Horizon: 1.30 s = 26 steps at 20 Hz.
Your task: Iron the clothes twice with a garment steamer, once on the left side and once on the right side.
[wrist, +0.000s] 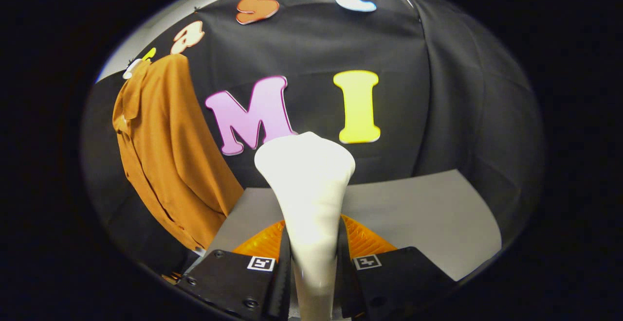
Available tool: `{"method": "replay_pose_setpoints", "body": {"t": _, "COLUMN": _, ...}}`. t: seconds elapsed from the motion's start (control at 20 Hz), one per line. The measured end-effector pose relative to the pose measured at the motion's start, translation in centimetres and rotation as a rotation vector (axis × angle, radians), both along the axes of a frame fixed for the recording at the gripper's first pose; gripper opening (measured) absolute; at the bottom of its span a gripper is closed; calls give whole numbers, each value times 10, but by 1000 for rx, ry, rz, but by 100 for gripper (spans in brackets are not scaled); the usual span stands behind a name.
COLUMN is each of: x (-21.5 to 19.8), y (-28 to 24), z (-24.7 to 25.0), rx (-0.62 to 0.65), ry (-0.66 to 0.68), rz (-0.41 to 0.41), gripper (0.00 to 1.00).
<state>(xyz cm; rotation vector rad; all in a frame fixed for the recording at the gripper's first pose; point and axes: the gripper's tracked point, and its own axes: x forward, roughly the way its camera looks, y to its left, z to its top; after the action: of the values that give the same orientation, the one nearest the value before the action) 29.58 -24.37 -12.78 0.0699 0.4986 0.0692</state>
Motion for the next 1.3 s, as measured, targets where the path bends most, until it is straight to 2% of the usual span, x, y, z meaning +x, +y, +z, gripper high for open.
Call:
{"method": "replay_pose_setpoints", "body": {"t": 0.1, "x": -28, "y": 11, "z": 27, "rx": -25, "ry": -91, "rz": -35, "gripper": 44}}
{"method": "replay_pose_setpoints", "body": {"t": 0.2, "x": -53, "y": 45, "z": 44, "rx": 33, "ry": -151, "rz": -50, "gripper": 43}}
{"method": "replay_pose_setpoints", "body": {"t": 0.35, "x": -83, "y": 77, "z": 57, "rx": 48, "ry": -222, "rz": -92, "gripper": 43}}
{"method": "replay_pose_setpoints", "body": {"t": 0.45, "x": -98, "y": 100, "z": 66, "rx": 26, "ry": -262, "rz": -123, "gripper": 43}}
{"method": "replay_pose_setpoints", "body": {"t": 0.65, "x": -109, "y": 155, "z": 85, "rx": 60, "ry": -335, "rz": -150, "gripper": 43}}
{"method": "replay_pose_setpoints", "body": {"t": 0.95, "x": -91, "y": 224, "z": 105, "rx": -20, "ry": -399, "rz": -133, "gripper": 43}}
{"method": "replay_pose_setpoints", "body": {"t": 1.3, "x": -42, "y": 276, "z": 84, "rx": -57, "ry": -334, "rz": -111, "gripper": 43}}
